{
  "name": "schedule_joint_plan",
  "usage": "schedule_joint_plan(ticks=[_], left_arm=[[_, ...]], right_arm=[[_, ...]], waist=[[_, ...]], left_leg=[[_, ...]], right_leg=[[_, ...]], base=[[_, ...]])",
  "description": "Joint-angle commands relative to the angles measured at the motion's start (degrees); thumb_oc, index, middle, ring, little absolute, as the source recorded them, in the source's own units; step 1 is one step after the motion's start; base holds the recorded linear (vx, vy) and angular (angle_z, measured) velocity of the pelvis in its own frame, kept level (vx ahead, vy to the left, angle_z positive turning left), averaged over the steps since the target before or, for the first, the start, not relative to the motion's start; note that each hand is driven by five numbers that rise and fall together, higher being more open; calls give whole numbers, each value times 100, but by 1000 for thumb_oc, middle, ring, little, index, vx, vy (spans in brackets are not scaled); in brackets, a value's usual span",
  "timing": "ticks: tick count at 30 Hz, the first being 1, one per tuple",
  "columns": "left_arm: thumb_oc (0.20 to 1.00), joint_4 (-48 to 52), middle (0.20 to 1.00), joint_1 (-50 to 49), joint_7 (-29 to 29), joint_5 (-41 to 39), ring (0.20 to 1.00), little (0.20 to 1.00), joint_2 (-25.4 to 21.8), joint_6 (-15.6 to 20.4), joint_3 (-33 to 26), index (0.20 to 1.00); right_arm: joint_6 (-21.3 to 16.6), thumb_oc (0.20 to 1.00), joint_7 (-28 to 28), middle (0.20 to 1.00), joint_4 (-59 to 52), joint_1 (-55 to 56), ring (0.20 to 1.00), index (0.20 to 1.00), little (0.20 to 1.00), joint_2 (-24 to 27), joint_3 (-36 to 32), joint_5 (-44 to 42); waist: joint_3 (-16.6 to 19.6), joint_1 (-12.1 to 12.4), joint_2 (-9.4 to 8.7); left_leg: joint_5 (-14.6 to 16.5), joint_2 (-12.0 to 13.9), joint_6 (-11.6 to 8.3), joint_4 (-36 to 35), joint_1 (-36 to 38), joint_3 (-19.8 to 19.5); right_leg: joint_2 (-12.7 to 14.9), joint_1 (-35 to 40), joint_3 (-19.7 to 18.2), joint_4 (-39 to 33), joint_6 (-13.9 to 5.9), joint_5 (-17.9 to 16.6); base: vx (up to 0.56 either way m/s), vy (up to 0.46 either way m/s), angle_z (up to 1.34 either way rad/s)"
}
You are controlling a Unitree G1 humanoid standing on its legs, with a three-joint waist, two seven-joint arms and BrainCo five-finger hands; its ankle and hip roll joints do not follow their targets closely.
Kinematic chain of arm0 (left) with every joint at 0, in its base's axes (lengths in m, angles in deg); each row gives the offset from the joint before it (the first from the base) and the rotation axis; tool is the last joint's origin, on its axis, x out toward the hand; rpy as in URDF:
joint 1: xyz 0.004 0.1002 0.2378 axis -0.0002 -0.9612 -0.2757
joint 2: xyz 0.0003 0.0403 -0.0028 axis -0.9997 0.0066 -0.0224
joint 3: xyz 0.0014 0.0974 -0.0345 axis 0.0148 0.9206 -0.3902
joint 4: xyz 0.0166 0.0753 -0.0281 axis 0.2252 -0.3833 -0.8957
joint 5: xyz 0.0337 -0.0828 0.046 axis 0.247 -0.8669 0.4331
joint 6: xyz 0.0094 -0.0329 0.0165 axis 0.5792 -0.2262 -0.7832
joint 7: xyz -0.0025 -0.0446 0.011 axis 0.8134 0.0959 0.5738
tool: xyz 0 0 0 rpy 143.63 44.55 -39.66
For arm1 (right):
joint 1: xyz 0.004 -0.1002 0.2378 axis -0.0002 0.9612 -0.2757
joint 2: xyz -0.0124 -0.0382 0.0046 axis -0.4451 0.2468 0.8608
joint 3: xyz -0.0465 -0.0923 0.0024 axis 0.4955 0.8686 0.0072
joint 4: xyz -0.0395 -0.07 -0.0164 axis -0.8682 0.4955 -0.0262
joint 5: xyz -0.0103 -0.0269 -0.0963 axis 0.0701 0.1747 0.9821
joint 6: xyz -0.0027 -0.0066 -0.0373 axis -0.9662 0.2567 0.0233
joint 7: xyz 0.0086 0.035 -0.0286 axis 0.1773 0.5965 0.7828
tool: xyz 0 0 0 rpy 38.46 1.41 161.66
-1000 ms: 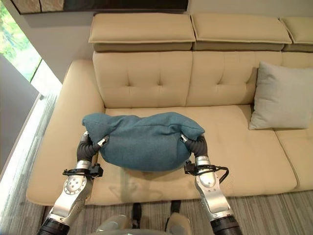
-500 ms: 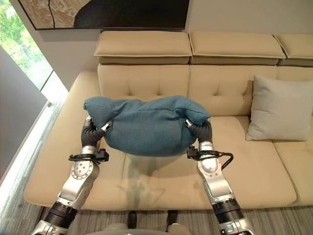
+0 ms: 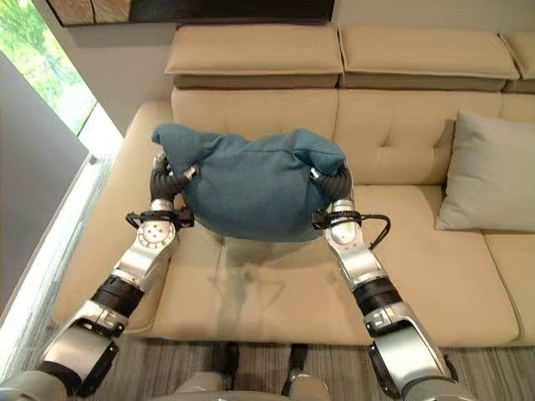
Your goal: Pick up all the scattered cushions and arrange them neatly on the sofa.
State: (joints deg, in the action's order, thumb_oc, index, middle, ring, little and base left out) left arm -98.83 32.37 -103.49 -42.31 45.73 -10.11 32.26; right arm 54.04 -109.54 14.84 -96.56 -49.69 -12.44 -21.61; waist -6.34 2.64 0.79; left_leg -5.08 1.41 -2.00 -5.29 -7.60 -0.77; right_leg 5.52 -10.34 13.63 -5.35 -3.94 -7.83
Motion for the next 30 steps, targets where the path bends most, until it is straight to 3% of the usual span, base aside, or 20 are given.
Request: schedule_joint_plan(ticks=[1, 11, 12, 13, 14, 30], left_arm=[[200, 307, 200, 819, 112, 66, 200, 200, 124, 558, 317, 200], [200, -420, 200, 1329, 131, -106, 200, 200, 79, 581, 592, 200], [595, -561, 595, 1400, 122, -116, 595, 595, 65, 569, 612, 595], [595, -561, 595, 1400, 122, -116, 595, 595, 65, 569, 612, 595], [1000, -577, 1000, 1377, 104, -123, 1000, 1000, 79, 564, 554, 1000], [1000, -21, 1000, 423, 209, 105, 1000, 1000, 166, 432, 205, 1000]], right_arm=[[-416, 200, -6, 200, -491, -789, 200, 200, 200, 28, 201, -25], [-365, 200, -12, 200, 432, -1572, 200, 200, 200, 155, 486, -268], [-345, 1000, -1, 1000, 636, -1655, 1000, 1000, 1000, 155, 538, -317], [-345, 1000, -1, 1000, 636, -1655, 1000, 1000, 1000, 155, 538, -317], [-335, 1000, 11, 1000, 676, -1605, 1000, 1000, 1000, 144, 528, -331], [-249, 1000, 44, 1000, 150, -517, 1000, 1000, 1000, 202, 113, 87]], waist=[[68, 30, -189], [70, -23, -207], [48, -31, -199], [48, -31, -199], [25, -41, -200], [87, -110, -215]], left_leg=[[454, -44, -194, 29, 18, 146], [172, -24, -261, 29, -702, 136], [144, -16, -276, 29, -763, 139], [144, -16, -276, 29, -763, 139], [134, -6, -281, 29, -773, 134], [246, 22, -258, 29, -465, 168]], right_leg=[[151, 484, 59, 35, -557, 600], [140, -289, 7, 35, -507, 408], [135, -359, 3, 35, -506, 387], [135, -359, 3, 35, -506, 387], [121, -378, -15, 35, -503, 389], [146, -117, -46, 35, -493, 472]], base=[[-109, -21, 2], [-43, -14, 6], [-27, -7, 9], [-22, -9, 15], [-5, -9, 17], [-2, -5, -4]])
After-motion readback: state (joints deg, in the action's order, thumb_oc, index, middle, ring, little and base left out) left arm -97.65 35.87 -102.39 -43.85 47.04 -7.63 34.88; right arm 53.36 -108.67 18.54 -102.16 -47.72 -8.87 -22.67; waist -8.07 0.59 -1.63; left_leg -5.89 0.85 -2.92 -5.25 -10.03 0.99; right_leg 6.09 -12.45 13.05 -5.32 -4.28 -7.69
